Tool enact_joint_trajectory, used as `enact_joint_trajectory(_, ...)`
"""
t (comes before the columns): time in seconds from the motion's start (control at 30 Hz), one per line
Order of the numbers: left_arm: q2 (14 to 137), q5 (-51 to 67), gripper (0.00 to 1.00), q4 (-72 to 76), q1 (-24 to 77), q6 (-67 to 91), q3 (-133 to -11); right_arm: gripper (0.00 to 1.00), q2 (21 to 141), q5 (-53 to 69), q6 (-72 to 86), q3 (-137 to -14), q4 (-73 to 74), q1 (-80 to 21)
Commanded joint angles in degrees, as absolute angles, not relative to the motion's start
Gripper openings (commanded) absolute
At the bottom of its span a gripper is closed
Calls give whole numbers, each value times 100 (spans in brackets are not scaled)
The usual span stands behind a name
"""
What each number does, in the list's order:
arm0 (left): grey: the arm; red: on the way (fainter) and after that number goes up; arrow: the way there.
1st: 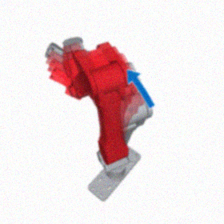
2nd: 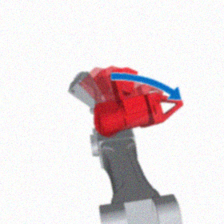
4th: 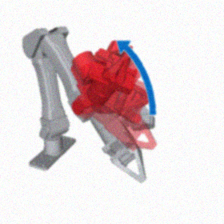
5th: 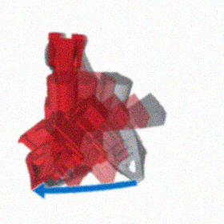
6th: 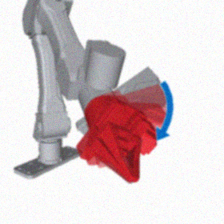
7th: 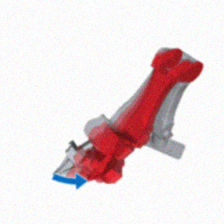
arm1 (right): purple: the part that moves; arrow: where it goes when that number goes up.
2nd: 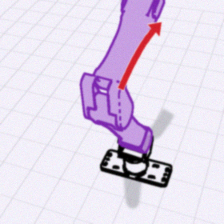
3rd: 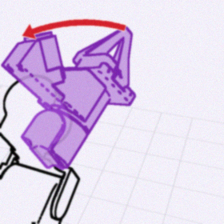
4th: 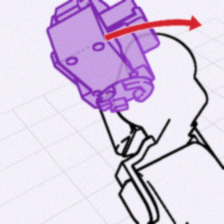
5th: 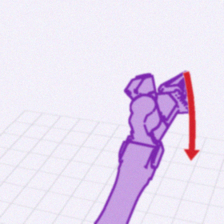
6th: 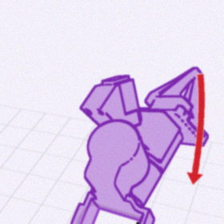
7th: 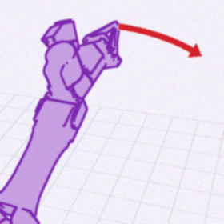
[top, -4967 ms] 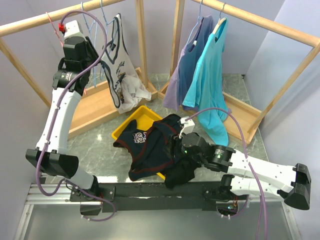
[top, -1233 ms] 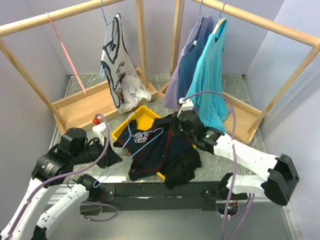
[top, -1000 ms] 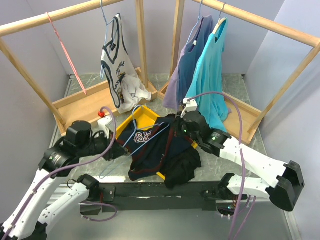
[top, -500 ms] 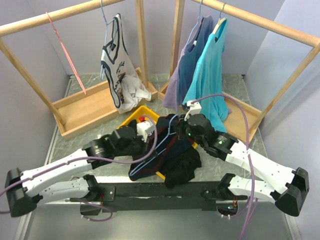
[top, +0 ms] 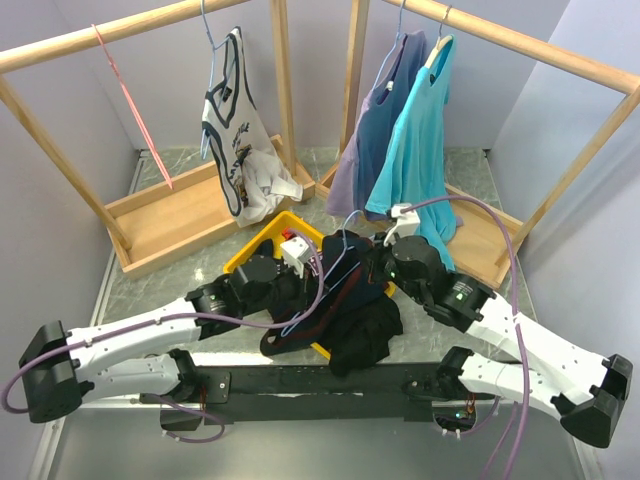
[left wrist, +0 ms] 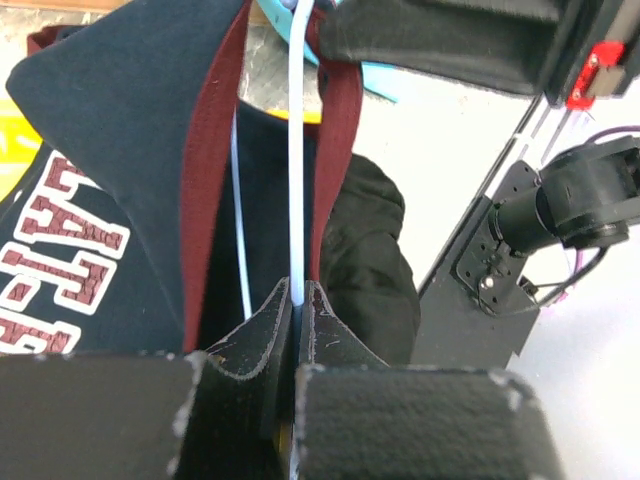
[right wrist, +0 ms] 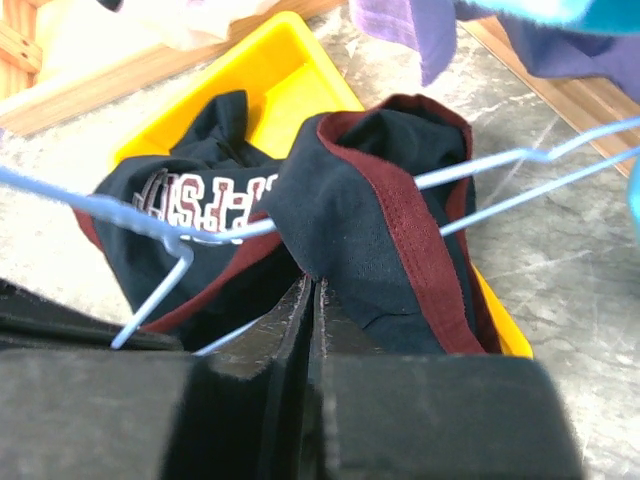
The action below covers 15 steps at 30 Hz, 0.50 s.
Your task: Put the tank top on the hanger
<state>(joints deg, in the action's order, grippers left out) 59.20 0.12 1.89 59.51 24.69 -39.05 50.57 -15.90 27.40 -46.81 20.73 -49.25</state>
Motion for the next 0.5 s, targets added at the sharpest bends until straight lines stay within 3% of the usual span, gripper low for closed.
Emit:
enact_joint_trajectory(0.0, 6108, 140, 1, 1160, 5819, 2320, -3955, 14, 4861, -1748, 2760, -4605, 2197, -4948)
enact_joint_trajectory(0.03, 6152, 210, 1, 1221, 5766, 2329, -3920, 27, 4712, -1749, 2725, -4588, 2197, -4957)
enact_joint_trajectory(0.13, 6117, 631, 1, 1546, 5494, 2469, -3736, 44, 4309, -1583, 2506, -4413, 1996, -4948)
enact_joint_trajectory(0.33, 6205, 1168, 1, 1512, 5230, 2514, -3727, 61, 4086, -888, 1839, -4455, 1109, -4966)
enact_joint_trajectory(0.47, 6284, 1283, 1, 1476, 5212, 2522, -3753, 62, 4578, -870, 1486, -4886, 783, -5010)
